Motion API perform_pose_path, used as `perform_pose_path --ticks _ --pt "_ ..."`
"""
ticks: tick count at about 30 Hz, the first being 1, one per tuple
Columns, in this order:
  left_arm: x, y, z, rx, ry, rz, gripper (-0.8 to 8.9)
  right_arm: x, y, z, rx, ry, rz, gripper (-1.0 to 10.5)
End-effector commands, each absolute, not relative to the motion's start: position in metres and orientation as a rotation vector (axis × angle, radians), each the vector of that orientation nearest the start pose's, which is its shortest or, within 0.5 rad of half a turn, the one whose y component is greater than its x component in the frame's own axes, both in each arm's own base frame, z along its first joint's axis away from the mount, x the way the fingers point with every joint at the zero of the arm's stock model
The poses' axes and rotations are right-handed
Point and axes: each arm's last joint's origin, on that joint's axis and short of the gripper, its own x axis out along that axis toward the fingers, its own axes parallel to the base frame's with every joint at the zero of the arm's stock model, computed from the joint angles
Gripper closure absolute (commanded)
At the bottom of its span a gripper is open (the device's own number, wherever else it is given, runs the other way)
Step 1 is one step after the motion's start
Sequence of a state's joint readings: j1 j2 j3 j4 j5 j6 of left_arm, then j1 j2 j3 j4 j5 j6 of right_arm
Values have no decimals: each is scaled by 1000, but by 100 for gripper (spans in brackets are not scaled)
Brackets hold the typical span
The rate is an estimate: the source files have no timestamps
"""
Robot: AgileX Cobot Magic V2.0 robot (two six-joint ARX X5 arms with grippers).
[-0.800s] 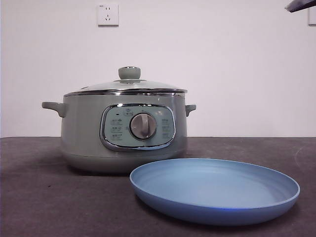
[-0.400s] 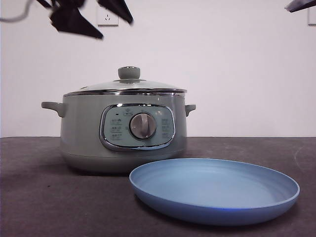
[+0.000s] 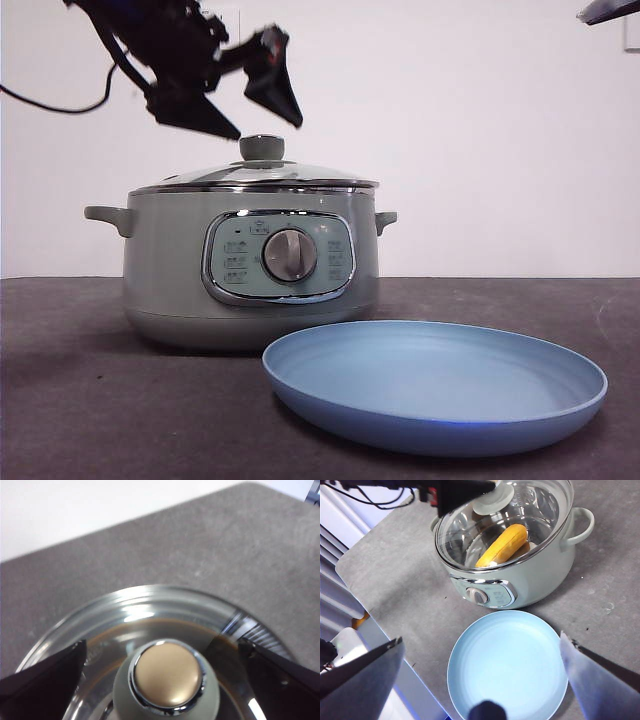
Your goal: Take the corn out from the steamer,put the corn on the plate,close the lid
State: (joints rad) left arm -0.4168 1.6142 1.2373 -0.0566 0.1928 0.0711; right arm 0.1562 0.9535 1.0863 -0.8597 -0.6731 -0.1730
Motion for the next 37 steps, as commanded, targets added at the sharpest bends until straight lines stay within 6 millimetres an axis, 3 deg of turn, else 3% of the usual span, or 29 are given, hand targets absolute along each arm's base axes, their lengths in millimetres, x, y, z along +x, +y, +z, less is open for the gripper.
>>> perform_pose_path --ticks 1,13,17,27,29,33,35,37 --pt "338 -157 284 133 431 -614 283 165 44 352 33 643 852 405" --pt "337 -158 279 148 479 -579 285 165 44 352 33 642 852 406" --pt "337 -157 278 150 482 -569 383 165 44 352 32 642 852 406" --pt "335 -165 274 157 495 -587 389 165 44 352 33 642 852 406" --pt "334 -166 274 159 495 -591 460 165 44 352 33 643 852 406" --pt "334 -166 274 158 495 -591 729 165 44 352 33 643 852 406" --pt "334 -166 274 158 494 -591 811 165 44 352 33 643 852 406" --pt "335 -166 275 157 488 -592 822 165 44 352 33 643 852 406"
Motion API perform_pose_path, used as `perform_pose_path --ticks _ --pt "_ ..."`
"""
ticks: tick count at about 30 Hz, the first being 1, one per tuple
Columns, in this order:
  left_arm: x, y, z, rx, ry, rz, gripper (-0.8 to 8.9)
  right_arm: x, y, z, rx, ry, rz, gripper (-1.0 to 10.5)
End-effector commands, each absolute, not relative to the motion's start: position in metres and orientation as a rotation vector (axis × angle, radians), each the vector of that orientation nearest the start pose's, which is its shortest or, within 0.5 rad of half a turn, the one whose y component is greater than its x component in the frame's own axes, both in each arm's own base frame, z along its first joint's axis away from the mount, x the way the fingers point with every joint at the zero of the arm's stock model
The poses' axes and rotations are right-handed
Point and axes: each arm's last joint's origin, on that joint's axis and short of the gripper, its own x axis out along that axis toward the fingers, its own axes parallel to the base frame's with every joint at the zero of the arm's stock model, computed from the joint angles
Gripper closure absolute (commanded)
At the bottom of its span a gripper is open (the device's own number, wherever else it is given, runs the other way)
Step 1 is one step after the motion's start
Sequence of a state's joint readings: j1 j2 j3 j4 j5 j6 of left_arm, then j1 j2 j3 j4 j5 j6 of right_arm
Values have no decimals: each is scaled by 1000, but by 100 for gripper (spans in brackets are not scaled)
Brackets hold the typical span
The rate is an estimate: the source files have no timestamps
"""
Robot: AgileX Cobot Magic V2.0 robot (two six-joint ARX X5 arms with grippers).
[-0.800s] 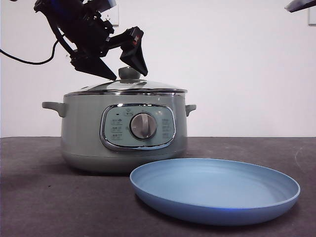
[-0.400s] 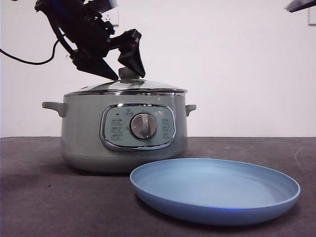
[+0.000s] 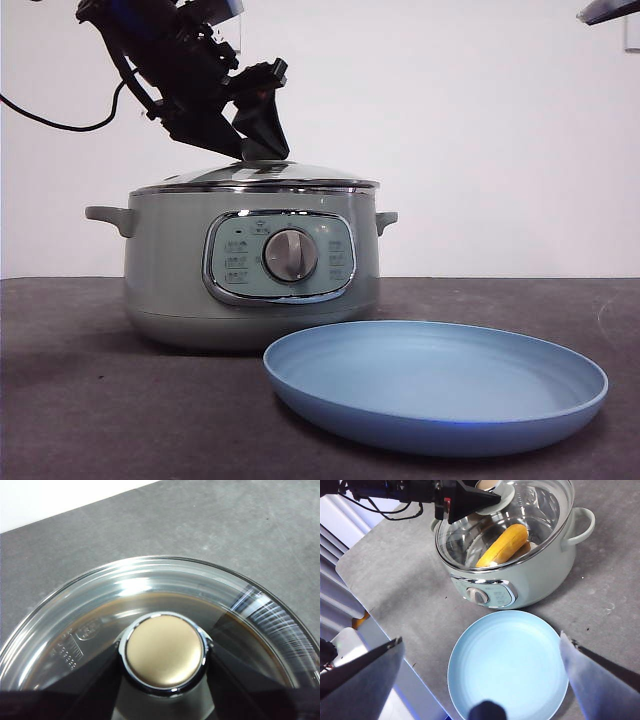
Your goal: Take the corn out from the steamer,put the corn on the plate,close the lid
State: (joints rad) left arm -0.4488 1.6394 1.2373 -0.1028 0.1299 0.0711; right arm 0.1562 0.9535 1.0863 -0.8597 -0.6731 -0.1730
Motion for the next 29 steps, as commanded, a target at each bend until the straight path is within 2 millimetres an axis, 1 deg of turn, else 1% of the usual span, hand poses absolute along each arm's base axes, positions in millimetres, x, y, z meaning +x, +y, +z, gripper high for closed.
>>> perform_pose_path --ticks 1,9,14,19,22,25,29 --pt "335 -166 275 156 485 -592 822 165 44 352 33 643 852 406" --pt "336 -167 282 146 430 -598 822 165 44 352 33 643 852 407" --pt "336 -167 298 142 404 -597 822 165 44 352 33 643 852 407" --pt "335 -167 324 142 395 -597 822 165 44 352 33 642 852 407" --pt "330 -164 345 137 364 -597 822 165 44 352 32 642 852 407" --pt "317 -157 369 131 325 -596 822 166 45 352 31 634 852 411" --pt "289 -139 398 123 291 -583 822 170 45 356 58 601 839 411"
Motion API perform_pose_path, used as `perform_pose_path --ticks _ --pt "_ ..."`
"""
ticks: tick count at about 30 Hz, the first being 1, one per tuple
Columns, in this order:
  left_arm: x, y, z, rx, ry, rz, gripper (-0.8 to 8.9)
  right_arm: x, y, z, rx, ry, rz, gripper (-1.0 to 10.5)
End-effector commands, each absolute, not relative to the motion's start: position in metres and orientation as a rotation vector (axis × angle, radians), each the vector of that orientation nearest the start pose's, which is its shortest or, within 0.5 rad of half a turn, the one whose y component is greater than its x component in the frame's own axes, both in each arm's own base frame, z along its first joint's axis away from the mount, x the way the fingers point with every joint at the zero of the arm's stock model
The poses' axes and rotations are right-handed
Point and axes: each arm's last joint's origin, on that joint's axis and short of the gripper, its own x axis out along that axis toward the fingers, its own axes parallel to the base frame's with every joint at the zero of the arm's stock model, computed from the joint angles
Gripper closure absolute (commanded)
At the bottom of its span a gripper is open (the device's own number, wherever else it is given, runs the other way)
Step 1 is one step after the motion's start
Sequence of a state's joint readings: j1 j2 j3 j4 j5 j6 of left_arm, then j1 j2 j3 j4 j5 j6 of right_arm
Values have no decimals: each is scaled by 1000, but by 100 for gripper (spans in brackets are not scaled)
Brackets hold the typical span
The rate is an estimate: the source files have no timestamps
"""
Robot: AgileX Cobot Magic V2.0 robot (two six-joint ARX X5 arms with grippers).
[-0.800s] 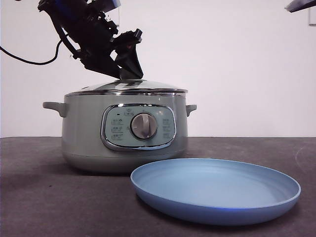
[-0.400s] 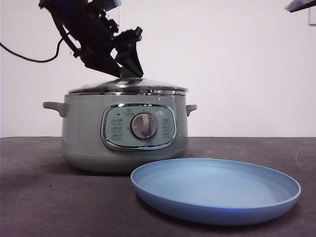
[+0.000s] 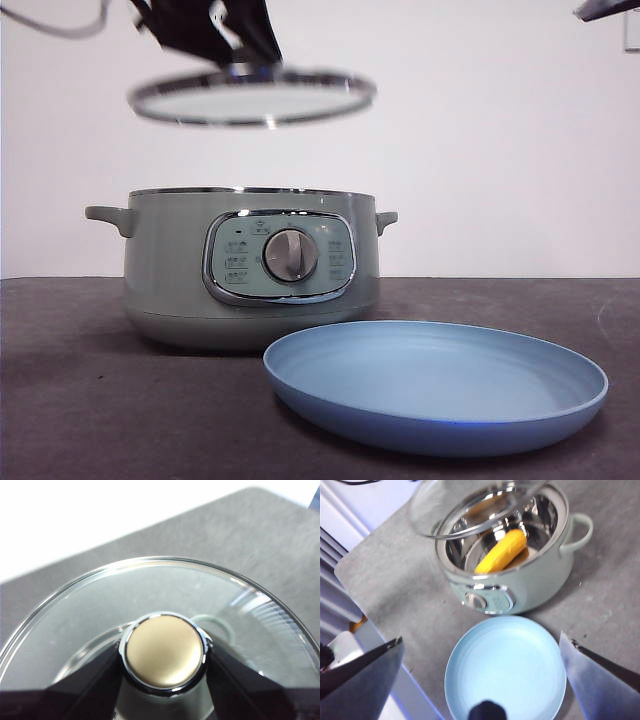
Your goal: Take the corn out from the steamer,put the corn on the plate,close the lid
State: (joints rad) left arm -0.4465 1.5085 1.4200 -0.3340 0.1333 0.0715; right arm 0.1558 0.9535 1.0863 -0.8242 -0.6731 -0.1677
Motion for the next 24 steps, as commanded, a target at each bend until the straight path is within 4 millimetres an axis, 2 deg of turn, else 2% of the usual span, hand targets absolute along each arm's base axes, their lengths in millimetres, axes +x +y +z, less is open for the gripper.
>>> perform_pose_path --ticks 1,6,10,14,19,24 --pt "281 -135 404 122 284 -580 822 172 46 357 71 588 833 411" --pt "236 -107 439 98 203 -555 822 189 51 363 159 523 807 410" --pt "199 -86 457 94 173 -533 822 206 64 358 165 529 775 410" --pt "169 -73 463 104 182 -530 822 225 85 347 173 548 778 410" --pt "136 -60 464 109 220 -533 822 248 123 333 176 568 783 410" --pt "105 -47 464 113 235 -528 822 273 162 328 139 618 810 410"
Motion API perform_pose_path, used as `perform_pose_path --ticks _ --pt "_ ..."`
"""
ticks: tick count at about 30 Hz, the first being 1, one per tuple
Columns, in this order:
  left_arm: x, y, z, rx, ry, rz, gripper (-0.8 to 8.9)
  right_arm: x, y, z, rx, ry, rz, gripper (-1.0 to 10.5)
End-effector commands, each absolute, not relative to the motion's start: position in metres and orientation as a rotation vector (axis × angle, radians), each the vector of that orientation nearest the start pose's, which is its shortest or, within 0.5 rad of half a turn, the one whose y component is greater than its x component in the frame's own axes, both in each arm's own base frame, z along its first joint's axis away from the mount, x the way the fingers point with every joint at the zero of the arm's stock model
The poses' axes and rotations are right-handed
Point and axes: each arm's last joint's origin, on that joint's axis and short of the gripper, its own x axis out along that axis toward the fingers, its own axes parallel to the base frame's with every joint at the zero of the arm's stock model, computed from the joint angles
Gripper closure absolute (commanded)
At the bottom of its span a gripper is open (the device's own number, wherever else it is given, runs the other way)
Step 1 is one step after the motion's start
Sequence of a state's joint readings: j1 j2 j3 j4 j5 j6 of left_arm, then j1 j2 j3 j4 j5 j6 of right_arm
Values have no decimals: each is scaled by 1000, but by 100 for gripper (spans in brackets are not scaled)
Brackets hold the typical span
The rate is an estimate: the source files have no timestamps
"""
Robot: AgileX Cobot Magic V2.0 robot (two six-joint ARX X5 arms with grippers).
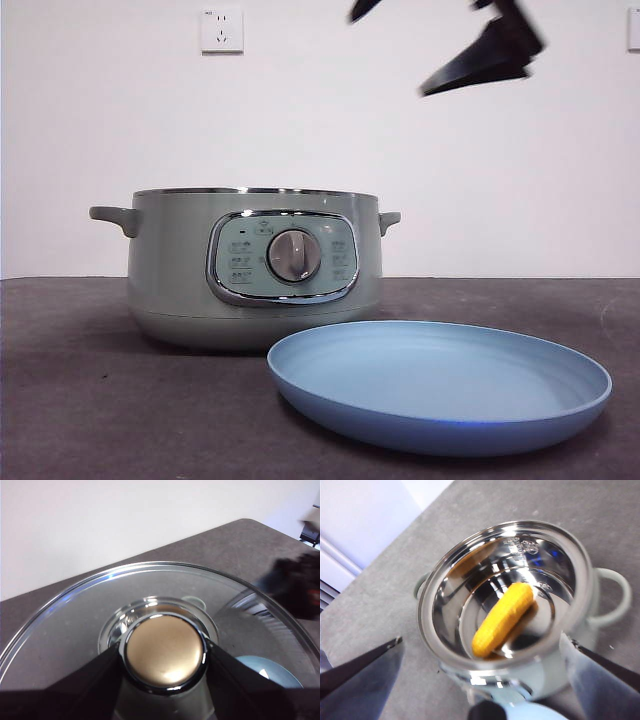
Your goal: Take the corn out from the steamer,put the corn on the plate,close the lid
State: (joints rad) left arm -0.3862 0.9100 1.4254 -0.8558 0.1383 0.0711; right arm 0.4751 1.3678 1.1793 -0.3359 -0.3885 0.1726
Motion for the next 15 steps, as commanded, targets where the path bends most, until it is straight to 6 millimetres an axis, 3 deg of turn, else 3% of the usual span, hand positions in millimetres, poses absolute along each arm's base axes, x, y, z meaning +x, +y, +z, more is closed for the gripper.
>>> perform_pose_path --ticks 1,9,15 --pt "98 -44 464 114 239 -525 822 278 171 329 135 624 812 410" --pt "51 -24 458 134 247 -497 822 323 231 332 42 727 722 410" --pt "21 -11 453 133 241 -488 822 350 270 318 -25 785 666 411"
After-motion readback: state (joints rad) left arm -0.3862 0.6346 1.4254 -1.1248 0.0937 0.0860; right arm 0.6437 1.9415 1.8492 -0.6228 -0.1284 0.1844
